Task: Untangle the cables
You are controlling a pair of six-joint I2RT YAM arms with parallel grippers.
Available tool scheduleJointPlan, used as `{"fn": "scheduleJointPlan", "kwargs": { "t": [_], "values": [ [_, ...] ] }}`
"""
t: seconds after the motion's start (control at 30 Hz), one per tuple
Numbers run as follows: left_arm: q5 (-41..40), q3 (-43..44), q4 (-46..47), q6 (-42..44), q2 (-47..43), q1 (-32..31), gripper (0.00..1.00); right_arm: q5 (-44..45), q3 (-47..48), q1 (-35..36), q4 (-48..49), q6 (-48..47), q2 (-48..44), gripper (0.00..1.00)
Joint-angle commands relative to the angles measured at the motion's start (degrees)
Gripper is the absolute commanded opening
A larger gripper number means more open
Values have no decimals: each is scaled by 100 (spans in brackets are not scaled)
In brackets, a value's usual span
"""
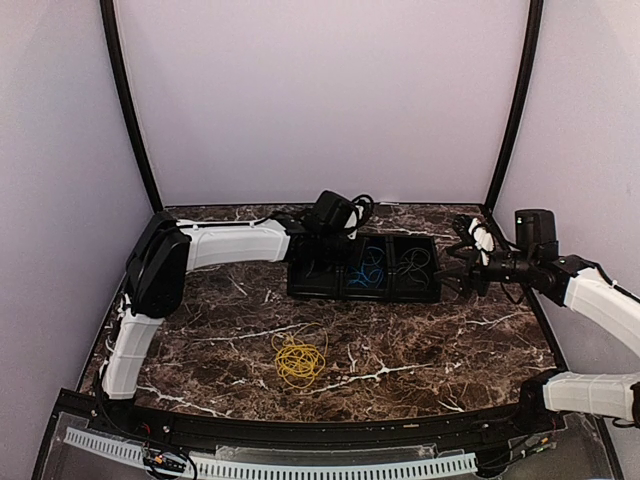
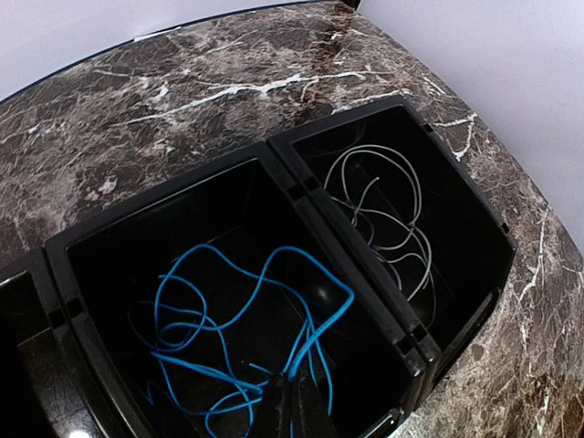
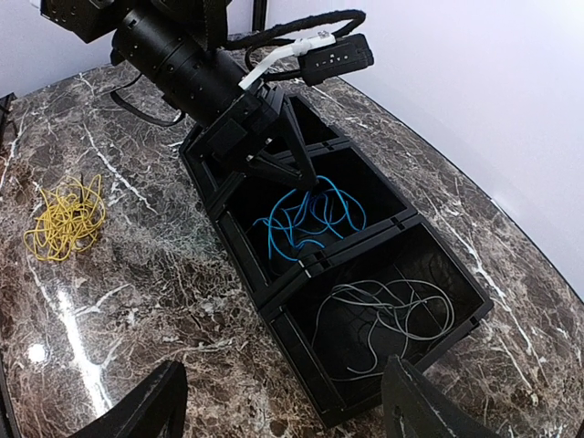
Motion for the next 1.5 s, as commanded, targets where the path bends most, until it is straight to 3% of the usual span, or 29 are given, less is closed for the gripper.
{"fn": "scheduleJointPlan", "kwargs": {
  "t": [0.0,0.5,0.7,0.93,1.07,1.27,1.47],
  "values": [
    [-432,-161,-115,-424,-141,12,0,-65,-56,-39,128,-56,-12,75],
    [161,-169,282,-478,78,13,0,-106,-12,-40,25,-110,70,75],
    [152,-74,14,-357,-22,2,28,-114,-7,-40,21,-119,102,75],
    [86,-187,-41,-42,-604,-139,37,-108,-5,-40,16,-113,81,75],
    [-220,-296,-290,79,-1069,-180,47,-116,-5,-43,24,-112,97,76],
    [-510,-1483,-209,191,-2359,-181,57,-116,14,-41,13,-139,128,76],
    [-301,-3899,189,100,-4162,-181,58,-118,-22,-41,66,-142,103,76]
  ]
}}
